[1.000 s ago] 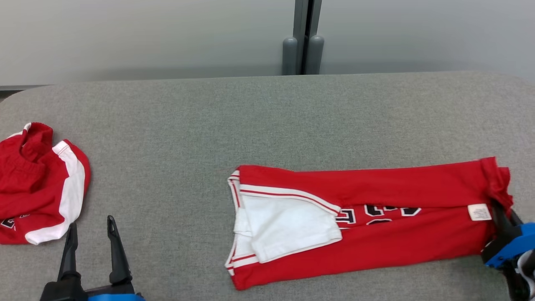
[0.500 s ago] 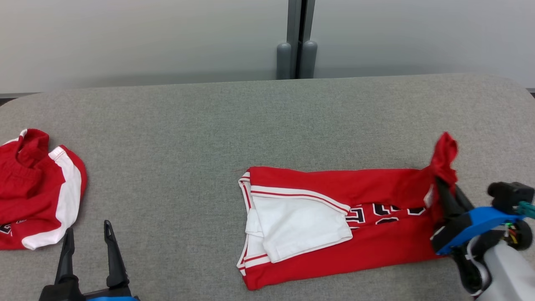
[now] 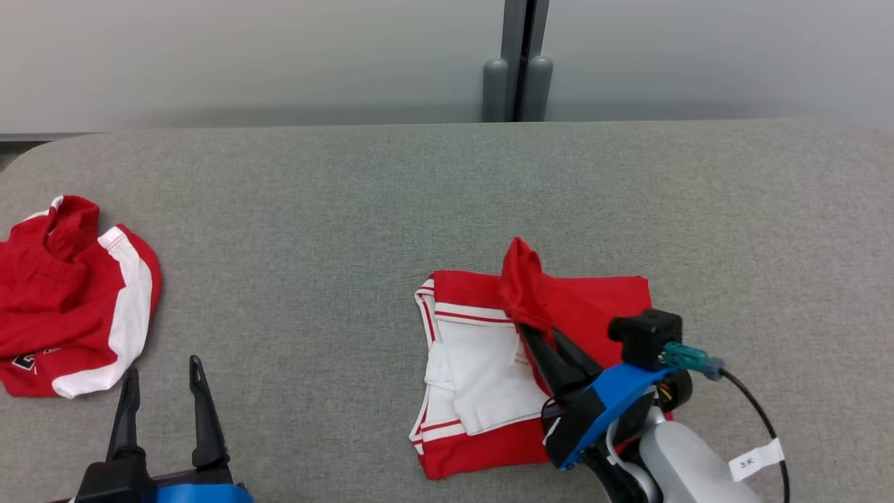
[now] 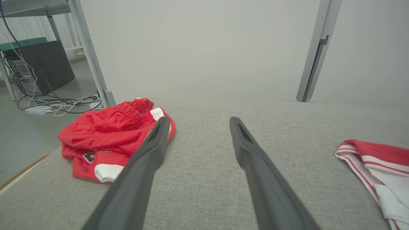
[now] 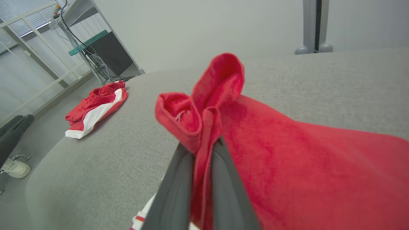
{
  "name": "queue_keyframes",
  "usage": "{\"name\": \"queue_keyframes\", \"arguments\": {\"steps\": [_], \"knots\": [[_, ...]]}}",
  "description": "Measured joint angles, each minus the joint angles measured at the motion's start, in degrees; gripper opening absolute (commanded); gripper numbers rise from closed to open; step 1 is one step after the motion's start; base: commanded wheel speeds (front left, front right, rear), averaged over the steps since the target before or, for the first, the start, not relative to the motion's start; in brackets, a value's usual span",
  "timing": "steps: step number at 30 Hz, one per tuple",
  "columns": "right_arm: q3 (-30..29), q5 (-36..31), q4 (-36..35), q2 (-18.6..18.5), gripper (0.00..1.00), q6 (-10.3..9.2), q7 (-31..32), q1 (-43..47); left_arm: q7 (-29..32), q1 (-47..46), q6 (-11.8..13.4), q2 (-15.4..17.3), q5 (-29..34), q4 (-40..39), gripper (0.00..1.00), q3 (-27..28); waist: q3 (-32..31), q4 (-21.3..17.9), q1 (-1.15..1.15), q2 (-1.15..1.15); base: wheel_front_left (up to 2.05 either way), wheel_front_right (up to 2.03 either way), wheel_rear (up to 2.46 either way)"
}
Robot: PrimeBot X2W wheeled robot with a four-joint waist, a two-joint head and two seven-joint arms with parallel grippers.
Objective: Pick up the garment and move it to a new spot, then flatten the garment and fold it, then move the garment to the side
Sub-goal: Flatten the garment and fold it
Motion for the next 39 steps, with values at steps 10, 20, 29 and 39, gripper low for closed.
{"name": "queue_keyframes", "arguments": {"steps": [10, 20, 29, 39], "knots": [[7.26, 4.17, 8.25, 1.75, 0.35, 0.0, -0.45, -4.42, 0.0, -2.72, -0.98, 0.01, -0.18, 1.68, 1.0, -0.23, 1.44, 2.21, 0.0, 0.0, 0.0, 0.0, 0.0], [7.94, 3.99, 11.66, 1.3, 1.0, 0.0, -8.01, -6.69, 0.0, -2.65, -1.07, -0.01, -0.02, 1.94, 1.0, 0.12, 0.2, 1.04, 0.0, 0.0, 0.0, 0.0, 0.0], [-5.12, -2.16, 5.46, -6.84, 1.0, 0.0, -10.38, -1.63, -0.01, -1.87, -1.58, -0.01, 0.85, 1.88, 1.0, 0.58, -2.1, -1.06, 0.0, 0.0, 0.0, 0.0, 0.0], [-21.03, -12.28, -7.89, -3.93, 1.0, 0.0, -10.44, 14.75, 0.0, 0.52, -2.03, -0.02, 1.86, 2.46, 1.0, 0.45, -5.76, -1.68, -0.01, 0.0, 0.0, 0.0, 0.0]]}}
